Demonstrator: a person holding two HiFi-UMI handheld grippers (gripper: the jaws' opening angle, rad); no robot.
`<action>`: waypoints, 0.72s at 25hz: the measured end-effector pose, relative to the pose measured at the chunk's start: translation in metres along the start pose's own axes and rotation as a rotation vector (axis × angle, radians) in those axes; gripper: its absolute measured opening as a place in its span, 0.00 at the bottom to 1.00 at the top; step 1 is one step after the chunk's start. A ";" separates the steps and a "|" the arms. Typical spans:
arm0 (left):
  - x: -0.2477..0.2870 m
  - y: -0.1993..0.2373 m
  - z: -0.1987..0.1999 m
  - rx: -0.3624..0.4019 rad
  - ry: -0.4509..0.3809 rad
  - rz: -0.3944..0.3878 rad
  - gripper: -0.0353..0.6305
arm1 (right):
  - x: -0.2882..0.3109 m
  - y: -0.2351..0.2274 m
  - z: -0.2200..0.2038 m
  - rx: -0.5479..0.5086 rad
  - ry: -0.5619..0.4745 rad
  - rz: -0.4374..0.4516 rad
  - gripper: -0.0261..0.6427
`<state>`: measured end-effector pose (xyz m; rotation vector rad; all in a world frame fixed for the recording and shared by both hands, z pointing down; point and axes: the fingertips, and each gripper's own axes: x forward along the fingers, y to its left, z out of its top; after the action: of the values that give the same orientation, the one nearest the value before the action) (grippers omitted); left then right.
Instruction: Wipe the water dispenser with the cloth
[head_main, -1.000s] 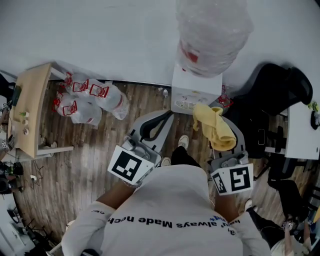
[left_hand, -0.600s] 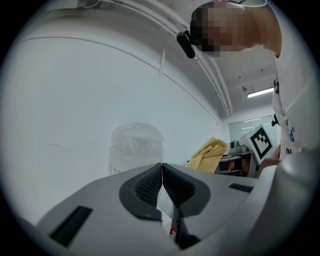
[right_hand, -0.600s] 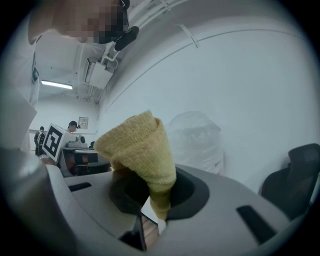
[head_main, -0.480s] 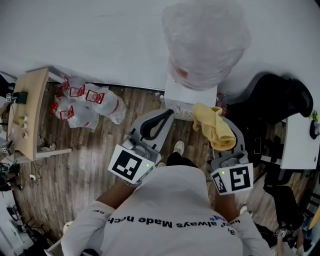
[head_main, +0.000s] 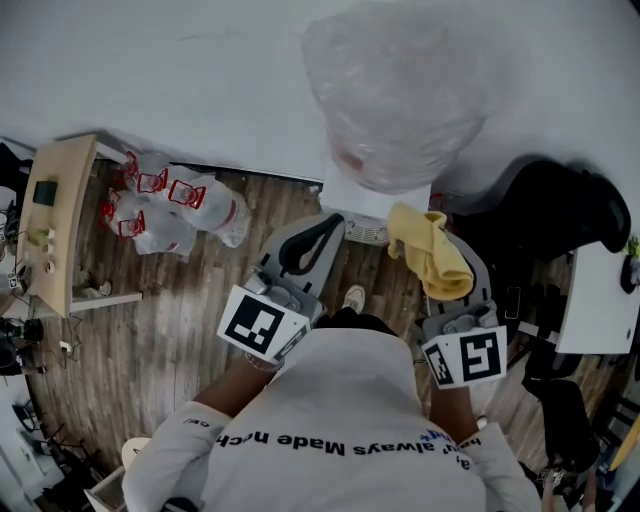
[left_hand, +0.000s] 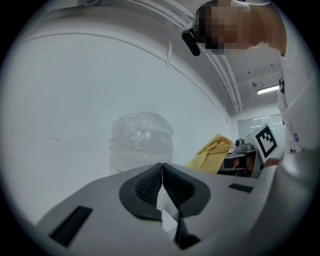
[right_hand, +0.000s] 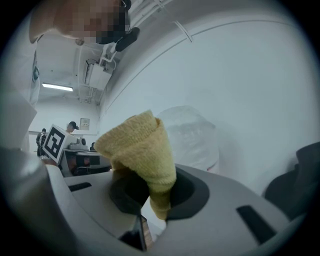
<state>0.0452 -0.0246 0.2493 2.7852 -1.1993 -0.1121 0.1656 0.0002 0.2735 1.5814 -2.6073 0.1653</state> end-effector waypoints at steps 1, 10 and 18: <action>0.001 0.000 0.000 0.000 0.001 -0.001 0.08 | 0.000 -0.001 0.000 0.003 -0.002 0.003 0.14; 0.003 0.014 0.004 0.019 -0.019 -0.022 0.08 | 0.021 0.010 0.002 -0.009 0.013 0.030 0.14; 0.001 0.041 0.016 0.027 -0.018 -0.052 0.08 | 0.045 0.027 0.017 -0.015 0.004 0.013 0.14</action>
<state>0.0145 -0.0545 0.2386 2.8459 -1.1409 -0.1268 0.1210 -0.0291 0.2613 1.5578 -2.6102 0.1498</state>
